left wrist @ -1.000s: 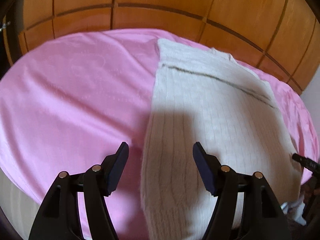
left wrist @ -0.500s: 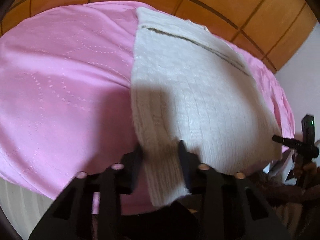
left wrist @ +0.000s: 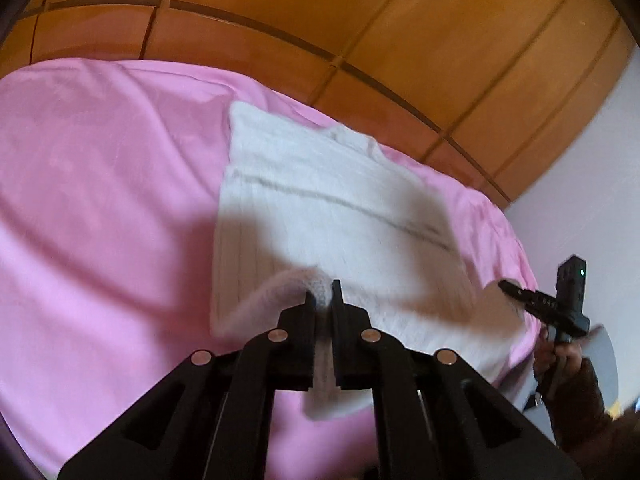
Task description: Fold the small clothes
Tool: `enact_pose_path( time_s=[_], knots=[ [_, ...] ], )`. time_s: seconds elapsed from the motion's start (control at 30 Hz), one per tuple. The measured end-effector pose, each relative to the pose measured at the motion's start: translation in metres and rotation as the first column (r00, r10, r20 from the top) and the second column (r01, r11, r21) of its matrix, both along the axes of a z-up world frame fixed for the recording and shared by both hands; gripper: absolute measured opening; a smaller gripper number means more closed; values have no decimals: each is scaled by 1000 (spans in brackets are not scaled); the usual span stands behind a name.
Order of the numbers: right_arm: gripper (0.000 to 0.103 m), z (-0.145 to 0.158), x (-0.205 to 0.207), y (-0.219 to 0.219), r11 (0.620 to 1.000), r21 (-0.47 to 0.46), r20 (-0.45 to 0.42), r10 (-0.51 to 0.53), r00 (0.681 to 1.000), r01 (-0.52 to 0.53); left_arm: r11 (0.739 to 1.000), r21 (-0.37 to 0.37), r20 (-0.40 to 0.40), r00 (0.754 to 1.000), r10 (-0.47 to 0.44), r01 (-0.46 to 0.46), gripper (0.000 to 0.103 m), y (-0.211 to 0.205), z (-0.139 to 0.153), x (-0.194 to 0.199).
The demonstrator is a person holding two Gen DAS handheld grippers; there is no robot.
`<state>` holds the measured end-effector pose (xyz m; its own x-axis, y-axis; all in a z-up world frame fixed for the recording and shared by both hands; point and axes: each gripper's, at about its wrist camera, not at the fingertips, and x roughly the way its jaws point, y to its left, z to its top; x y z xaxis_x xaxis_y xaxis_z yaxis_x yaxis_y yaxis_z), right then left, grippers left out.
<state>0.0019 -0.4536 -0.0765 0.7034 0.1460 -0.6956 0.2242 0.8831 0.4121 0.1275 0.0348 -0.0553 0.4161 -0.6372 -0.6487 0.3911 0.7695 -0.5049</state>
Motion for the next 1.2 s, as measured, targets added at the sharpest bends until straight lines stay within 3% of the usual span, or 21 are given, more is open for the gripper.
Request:
enact_pose_path(
  time_s=[0.13, 0.2, 0.23, 0.27, 0.33, 0.43, 0.63, 0.7, 0.73, 0.77, 0.8, 0.83, 0.87, 0.97, 1.2],
  knots=[
    [7, -7, 43, -21, 999, -8, -21, -52, 998, 52, 998, 34, -10, 998, 55, -55, 9, -17, -2, 48],
    [7, -10, 58, -28, 998, 16, -24, -64, 998, 64, 992, 54, -38, 993, 113, -111, 33, -18, -6, 66],
    [19, -11, 63, -30, 998, 23, -21, -56, 998, 57, 991, 33, -50, 990, 133, -131, 57, -14, -7, 70],
    [50, -11, 63, -31, 998, 26, -21, -54, 998, 54, 989, 15, -50, 988, 149, -149, 62, -10, -8, 71],
    [82, -7, 53, -37, 995, 48, 19, -84, 996, 83, 983, 10, -52, 982, 183, -183, 62, 5, -11, 70],
    [82, -8, 32, -41, 994, 33, 34, -102, 994, 101, 982, 7, -78, 979, 187, -187, 62, 24, -24, 62],
    [80, -43, 4, -39, 991, -5, -40, -134, 990, 134, 997, -14, -127, 989, 71, -73, 62, 19, -57, 33],
    [64, -57, 10, -31, 993, -31, -77, -118, 990, 116, 1000, 5, -132, 991, 27, -27, 60, 4, -65, 29],
    [51, -63, 16, -24, 993, -60, -94, -102, 990, 97, 999, 43, -120, 993, 24, -19, 55, -4, -67, 30],
    [44, -65, 20, -20, 992, -78, -92, -103, 990, 96, 997, 78, -106, 994, 30, -22, 35, -10, -69, 31],
    [38, -65, 23, -17, 991, -92, -89, -105, 990, 97, 992, 119, -106, 993, 46, -33, 23, -14, -72, 33],
    [26, -65, 26, -14, 991, -95, -95, -104, 990, 95, 990, 136, -112, 992, 63, -47, 11, -15, -72, 35],
    [18, -63, 28, -14, 991, -90, -101, -112, 989, 104, 991, 122, -111, 991, 69, -56, 7, -11, -70, 36],
    [12, -47, 19, -9, 990, -93, -74, -109, 991, 102, 992, 106, -83, 994, 75, -66, 5, -3, -55, 29],
    [9, -14, -23, 4, 991, -107, -19, -84, 996, 81, 995, 49, -105, 990, 97, -93, 4, 33, -36, -12]
  ],
)
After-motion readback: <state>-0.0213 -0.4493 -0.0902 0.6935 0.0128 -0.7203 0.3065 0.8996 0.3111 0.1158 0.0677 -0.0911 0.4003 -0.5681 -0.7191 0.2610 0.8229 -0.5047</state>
